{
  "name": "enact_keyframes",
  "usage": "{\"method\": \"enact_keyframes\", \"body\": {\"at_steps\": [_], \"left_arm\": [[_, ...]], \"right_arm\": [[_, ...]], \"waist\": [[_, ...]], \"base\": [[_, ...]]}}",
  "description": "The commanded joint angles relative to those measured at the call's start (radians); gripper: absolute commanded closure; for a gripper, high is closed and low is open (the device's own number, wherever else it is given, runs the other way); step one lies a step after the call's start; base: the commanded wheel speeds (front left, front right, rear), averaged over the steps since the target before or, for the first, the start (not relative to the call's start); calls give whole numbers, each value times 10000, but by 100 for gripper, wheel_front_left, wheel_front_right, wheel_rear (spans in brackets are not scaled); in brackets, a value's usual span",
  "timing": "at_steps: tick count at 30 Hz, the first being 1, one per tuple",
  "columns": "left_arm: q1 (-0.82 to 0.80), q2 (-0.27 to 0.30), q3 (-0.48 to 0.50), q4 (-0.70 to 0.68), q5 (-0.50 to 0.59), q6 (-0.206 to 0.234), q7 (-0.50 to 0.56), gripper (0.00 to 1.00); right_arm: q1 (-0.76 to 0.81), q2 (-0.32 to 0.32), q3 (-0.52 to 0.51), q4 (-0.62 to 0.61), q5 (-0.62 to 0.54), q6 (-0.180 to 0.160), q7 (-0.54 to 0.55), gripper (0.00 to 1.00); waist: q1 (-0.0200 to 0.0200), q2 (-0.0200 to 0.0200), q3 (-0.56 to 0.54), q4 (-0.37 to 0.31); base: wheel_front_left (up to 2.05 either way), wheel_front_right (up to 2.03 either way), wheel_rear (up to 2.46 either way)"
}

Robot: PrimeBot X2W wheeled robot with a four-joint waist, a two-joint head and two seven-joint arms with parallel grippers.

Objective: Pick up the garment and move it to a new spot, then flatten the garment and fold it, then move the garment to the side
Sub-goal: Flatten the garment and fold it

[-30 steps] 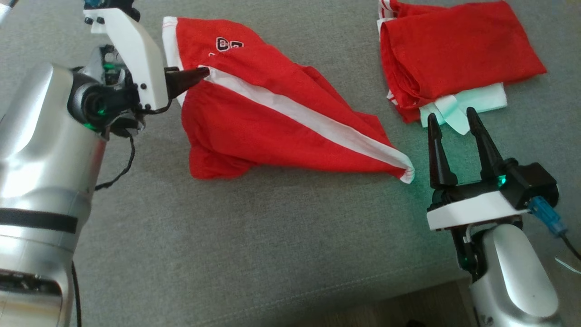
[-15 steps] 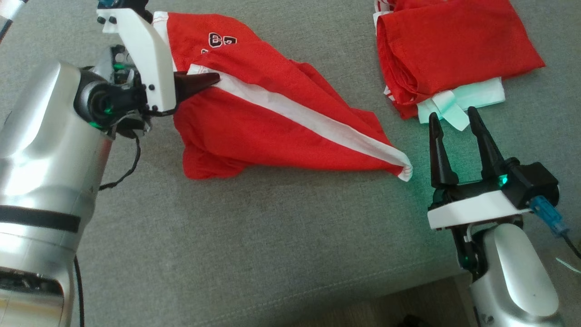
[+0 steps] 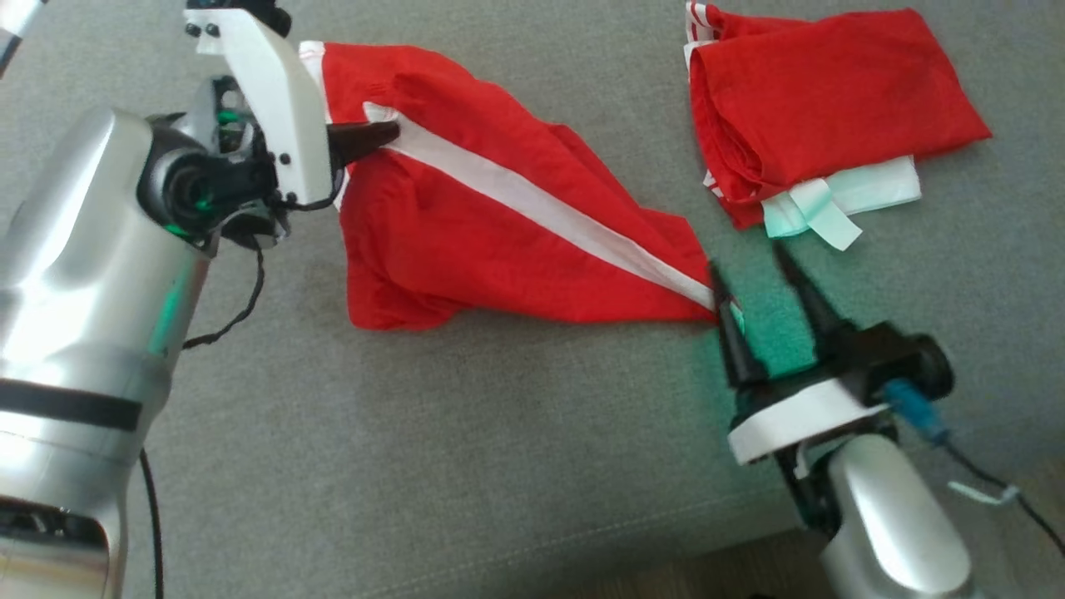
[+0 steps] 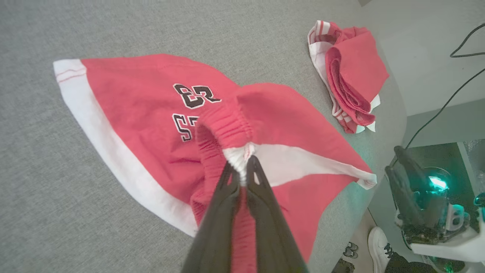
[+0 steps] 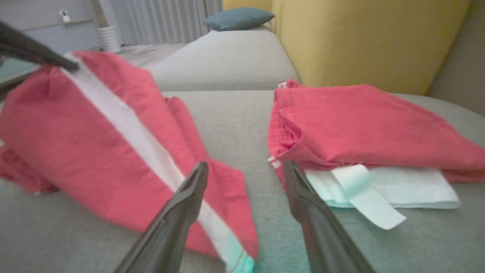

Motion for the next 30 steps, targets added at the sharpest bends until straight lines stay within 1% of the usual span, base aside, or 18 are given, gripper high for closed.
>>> {"method": "enact_keyframes", "body": {"at_steps": [1, 6, 10, 13, 18, 26, 27, 28, 29, 30], "left_arm": [[-351, 432, 259, -408, -91, -61, -123, 100], [-229, 460, 11, -648, -216, -61, -334, 100], [-200, 464, -125, -720, -333, -61, -419, 100], [-192, 485, -233, -754, -404, -61, -452, 100], [-197, 555, -363, -736, -515, -61, -500, 100], [-204, 635, -523, -711, -661, -61, -552, 100], [-206, 645, -541, -712, -687, -61, -557, 100], [-209, 653, -561, -714, -711, -61, -559, 100], [-216, 659, -584, -720, -735, -61, -557, 100], [-225, 662, -608, -726, -759, -61, -558, 100]], "right_arm": [[117, -88, 404, -83, -348, -7, 3, 0], [241, -298, 563, 319, -920, -7, 77, 0], [188, -325, 407, 681, -1293, -7, 351, 0], [90, -363, 578, 881, -1503, -7, 417, 0], [9, -422, 782, 1085, -1701, -7, 403, 0], [-72, -401, 745, 1224, -1822, -7, 328, 0], [-91, -395, 745, 1242, -1831, -7, 321, 3], [-115, -389, 750, 1268, -1836, -7, 320, 80], [-155, -387, 762, 1290, -1846, -7, 316, 100], [-200, -392, 767, 1317, -1852, -7, 310, 100]], "waist": [[0, 0, -99, 68], [0, 0, -211, 193], [0, 0, -235, 266], [0, 0, -237, 302], [0, 0, -259, 315], [0, 0, -318, 297], [0, 0, -327, 293], [0, 0, -335, 294], [0, 0, -341, 300], [0, 0, -346, 311]], "base": [[0, 0, 0], [0, 0, 0], [0, 0, 0], [0, 0, 0], [0, 0, 0], [0, 0, 0], [0, 0, 0], [0, 0, 0], [0, 0, 0], [0, 0, 0]]}}
